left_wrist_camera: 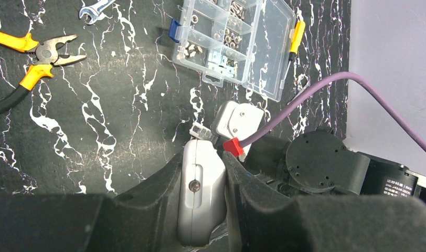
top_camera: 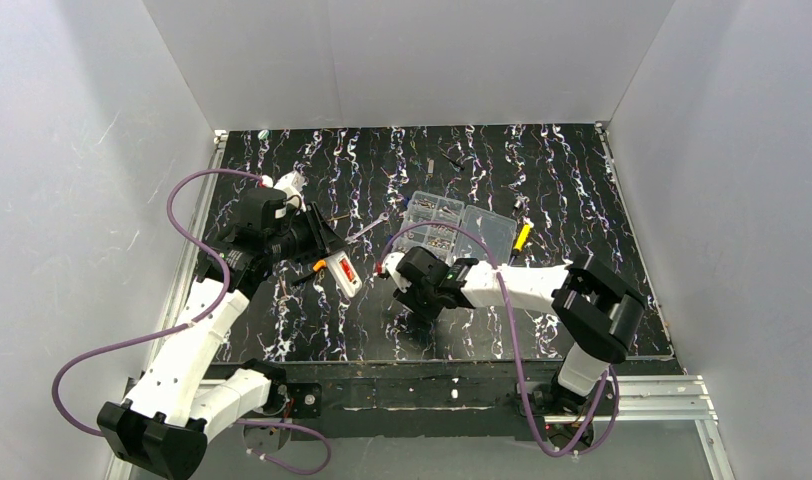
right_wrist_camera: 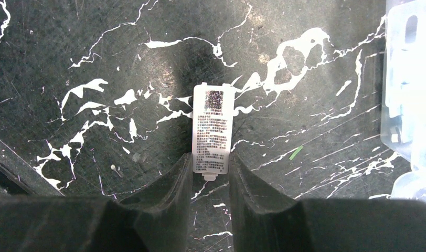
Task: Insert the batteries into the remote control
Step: Pick up the battery cover at the center of the board.
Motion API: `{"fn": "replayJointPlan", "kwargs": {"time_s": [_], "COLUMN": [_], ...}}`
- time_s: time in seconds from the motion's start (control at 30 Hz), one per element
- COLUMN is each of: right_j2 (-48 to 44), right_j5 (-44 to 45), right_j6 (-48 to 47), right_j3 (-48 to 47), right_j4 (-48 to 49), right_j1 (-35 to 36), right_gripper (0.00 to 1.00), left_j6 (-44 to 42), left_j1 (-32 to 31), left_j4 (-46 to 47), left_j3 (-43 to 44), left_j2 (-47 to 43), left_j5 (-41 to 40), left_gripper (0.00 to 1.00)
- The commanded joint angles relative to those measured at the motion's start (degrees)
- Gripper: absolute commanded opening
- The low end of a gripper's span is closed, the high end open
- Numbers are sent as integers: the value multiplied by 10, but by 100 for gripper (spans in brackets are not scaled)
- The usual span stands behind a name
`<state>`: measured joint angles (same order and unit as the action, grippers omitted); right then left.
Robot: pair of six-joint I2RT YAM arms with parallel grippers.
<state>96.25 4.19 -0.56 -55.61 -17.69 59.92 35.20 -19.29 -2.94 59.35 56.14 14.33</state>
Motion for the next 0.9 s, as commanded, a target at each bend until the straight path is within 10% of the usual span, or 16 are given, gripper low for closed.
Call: {"fn": "replayJointPlan", "kwargs": {"time_s": [0.0, 0.27, 0.63, 0.87], "right_j2": [-18, -139, -283, -299], "right_j5": [49, 82, 15, -52], "right_j6": [18, 61, 21, 15], "right_j3": [17, 23, -79, -148], "right_j4": [-7, -43, -258, -341], "right_j1": [2, -29, -87, -89], "right_gripper": [26, 25, 23, 23], "left_j6": [6, 19, 157, 128], "left_j1": [2, 2, -16, -112], "left_j4": [-3, 71, 536, 615], "left_j3": [-5, -28, -161, -173], "left_j2": [-10, -12, 38, 99], "left_j5": [5, 0, 105, 51], "left_gripper": [0, 0, 0, 0]}}
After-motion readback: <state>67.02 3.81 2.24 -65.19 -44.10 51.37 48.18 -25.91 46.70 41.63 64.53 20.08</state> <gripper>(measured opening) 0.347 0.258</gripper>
